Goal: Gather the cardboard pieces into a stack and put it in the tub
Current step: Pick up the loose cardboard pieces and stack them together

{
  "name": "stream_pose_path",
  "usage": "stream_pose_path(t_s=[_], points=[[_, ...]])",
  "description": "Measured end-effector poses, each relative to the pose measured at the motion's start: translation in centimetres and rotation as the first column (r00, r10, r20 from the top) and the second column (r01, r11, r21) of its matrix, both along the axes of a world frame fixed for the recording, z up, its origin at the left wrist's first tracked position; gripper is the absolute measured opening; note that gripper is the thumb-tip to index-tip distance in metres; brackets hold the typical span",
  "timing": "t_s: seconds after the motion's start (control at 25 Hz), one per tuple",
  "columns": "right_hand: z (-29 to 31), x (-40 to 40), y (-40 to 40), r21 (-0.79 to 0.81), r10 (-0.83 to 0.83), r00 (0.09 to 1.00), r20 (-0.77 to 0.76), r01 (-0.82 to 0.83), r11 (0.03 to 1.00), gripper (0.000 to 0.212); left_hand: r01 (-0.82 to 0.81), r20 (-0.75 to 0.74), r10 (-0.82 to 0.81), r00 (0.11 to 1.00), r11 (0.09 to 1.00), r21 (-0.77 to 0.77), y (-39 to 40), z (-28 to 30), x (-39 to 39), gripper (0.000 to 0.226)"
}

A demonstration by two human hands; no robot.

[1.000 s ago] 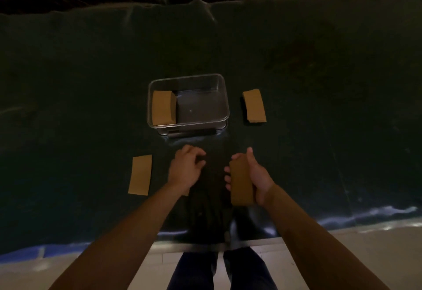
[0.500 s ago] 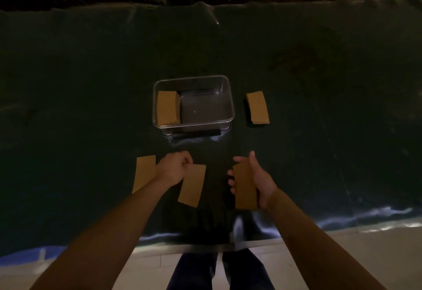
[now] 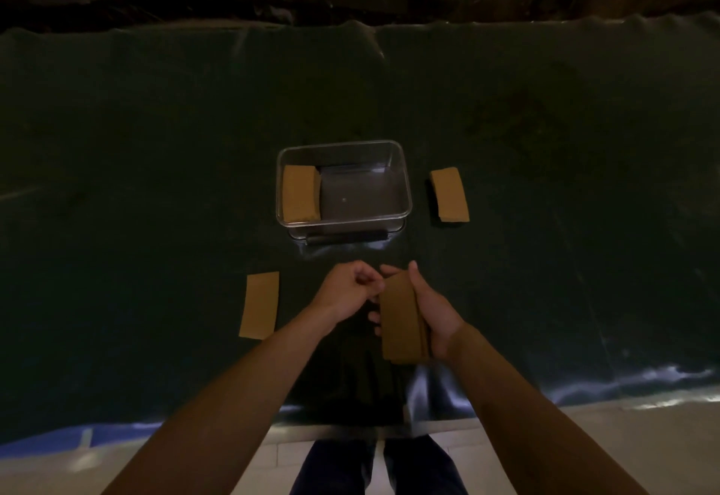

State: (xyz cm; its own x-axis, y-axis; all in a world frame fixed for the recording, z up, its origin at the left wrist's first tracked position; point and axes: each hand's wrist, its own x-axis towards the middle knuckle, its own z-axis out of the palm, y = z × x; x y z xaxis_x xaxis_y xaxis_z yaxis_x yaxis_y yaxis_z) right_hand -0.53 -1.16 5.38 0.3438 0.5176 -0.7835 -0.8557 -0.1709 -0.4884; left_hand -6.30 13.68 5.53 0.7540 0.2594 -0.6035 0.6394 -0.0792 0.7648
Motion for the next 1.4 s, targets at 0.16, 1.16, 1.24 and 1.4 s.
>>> stream_pose_path(t_s=[0.16,1.16,1.24,1.4], points=[[-0.2,-0.5,1.1,-0.041,0.026,1.000,-0.002,-0.026,0.999,0.055,-0.065,-0.011,0.065,0.998,0.998,-0.009,0.3,-0.9,-1.0,0.007],[-0.2,-0.1,0.0,-0.119,0.032,0.998,0.063,-0.024,0.993,0.050,0.105,-0.032,-0.108,0.994,0.991,-0.082,6.3,1.7,-2.6,0.015],[0.3,-0.4,0.2,-0.150,0.084,0.995,0.052,-0.075,0.986,0.049,0.077,-0.020,-0.080,0.997,0.988,-0.132,4.0,2.0,-1.4,0.014],[0.7,-0.5,0.3,-0.046,0.005,1.000,0.012,-0.004,0.999,0.054,0.017,-0.057,-0.025,0.998,0.991,-0.135,0.9,1.9,-0.3,0.012]])
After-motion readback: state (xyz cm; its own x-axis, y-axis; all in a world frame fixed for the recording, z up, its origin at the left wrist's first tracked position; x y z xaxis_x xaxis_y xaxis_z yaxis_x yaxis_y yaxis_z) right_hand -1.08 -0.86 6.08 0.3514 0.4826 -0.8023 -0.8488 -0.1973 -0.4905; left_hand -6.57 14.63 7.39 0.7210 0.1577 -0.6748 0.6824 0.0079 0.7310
